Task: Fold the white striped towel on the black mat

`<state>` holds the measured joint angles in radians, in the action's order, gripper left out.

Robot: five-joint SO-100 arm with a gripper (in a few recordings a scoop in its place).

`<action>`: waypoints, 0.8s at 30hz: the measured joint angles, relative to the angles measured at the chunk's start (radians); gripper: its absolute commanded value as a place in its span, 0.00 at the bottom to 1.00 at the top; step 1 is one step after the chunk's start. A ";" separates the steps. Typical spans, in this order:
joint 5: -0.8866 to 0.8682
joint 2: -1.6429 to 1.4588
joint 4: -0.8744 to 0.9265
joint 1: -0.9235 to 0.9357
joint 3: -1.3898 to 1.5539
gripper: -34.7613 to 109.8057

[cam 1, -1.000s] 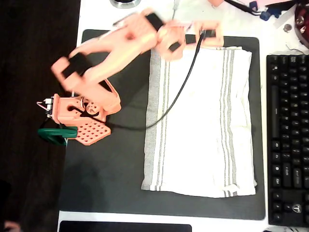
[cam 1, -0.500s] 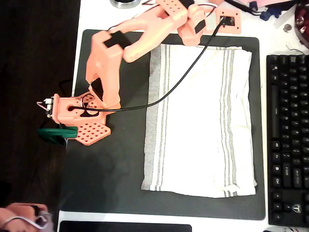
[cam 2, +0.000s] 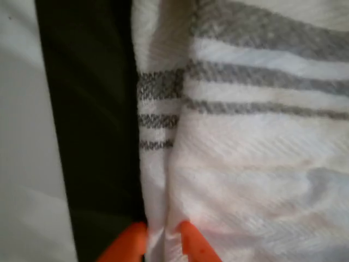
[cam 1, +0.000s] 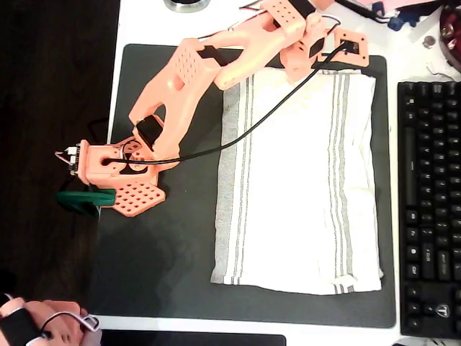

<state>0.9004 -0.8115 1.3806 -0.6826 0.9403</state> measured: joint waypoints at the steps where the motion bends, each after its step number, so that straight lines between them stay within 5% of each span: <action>1: 0.000 0.015 0.008 -0.003 -0.017 0.24; 24: -0.041 -0.069 0.291 -0.052 -0.345 0.24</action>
<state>0.8590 -0.8805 1.6720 -0.7348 0.5952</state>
